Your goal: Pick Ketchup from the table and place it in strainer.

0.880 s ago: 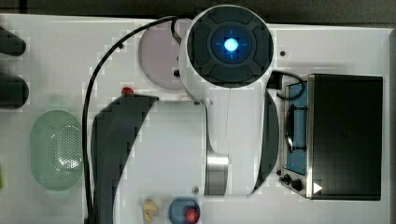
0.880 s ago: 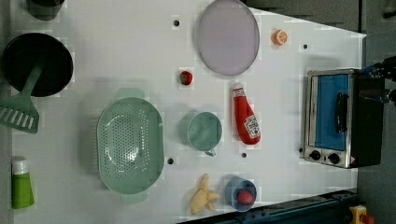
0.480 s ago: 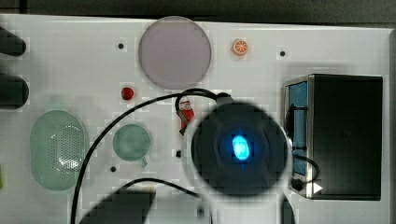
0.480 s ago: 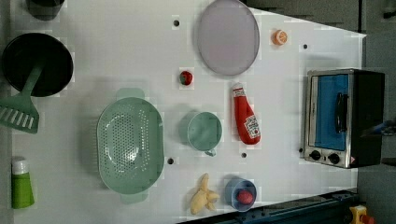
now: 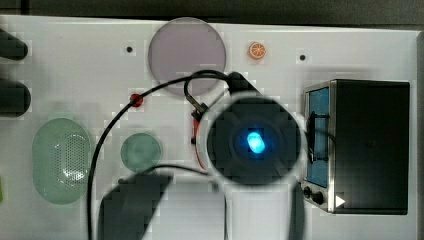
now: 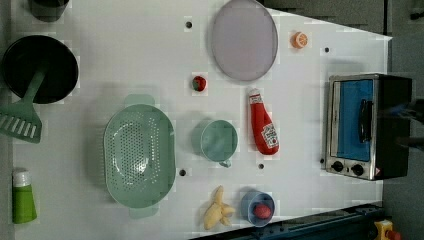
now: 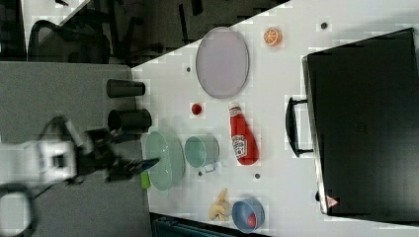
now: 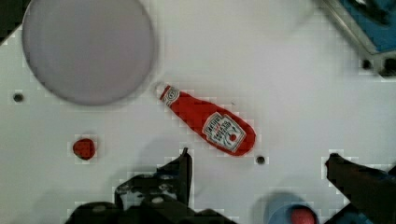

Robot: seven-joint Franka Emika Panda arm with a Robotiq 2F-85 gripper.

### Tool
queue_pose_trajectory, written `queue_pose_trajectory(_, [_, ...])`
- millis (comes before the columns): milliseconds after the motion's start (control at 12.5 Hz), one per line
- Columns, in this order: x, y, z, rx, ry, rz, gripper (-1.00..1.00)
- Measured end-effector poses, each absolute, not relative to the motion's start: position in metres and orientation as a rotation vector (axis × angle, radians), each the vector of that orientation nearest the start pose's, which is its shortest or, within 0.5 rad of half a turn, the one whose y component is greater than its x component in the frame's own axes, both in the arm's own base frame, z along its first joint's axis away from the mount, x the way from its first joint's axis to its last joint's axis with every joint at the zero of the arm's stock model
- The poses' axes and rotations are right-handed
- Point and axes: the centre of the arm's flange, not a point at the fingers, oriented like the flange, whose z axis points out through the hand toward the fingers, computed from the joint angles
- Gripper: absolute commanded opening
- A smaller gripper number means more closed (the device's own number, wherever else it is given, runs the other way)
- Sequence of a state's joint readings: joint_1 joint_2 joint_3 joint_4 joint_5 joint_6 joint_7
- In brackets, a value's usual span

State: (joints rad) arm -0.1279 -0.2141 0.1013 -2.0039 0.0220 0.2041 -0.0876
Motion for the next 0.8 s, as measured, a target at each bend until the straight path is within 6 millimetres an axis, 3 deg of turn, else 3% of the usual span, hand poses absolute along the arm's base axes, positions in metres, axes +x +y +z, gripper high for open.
queue_pose_trajectory(240, [0.519, -0.001, 0.436, -3.030, 0.892, 0.179, 1.00])
queue_pose_trajectory(480, [0.509, 0.007, 0.334, -3.091, 0.575, 0.306, 1.00])
queue_pose_trajectory(640, [0.497, 0.009, 0.288, -3.093, 0.371, 0.395, 1.00])
queue_pose_trajectory(800, [0.494, 0.009, 0.263, -3.090, 0.189, 0.381, 1.00])
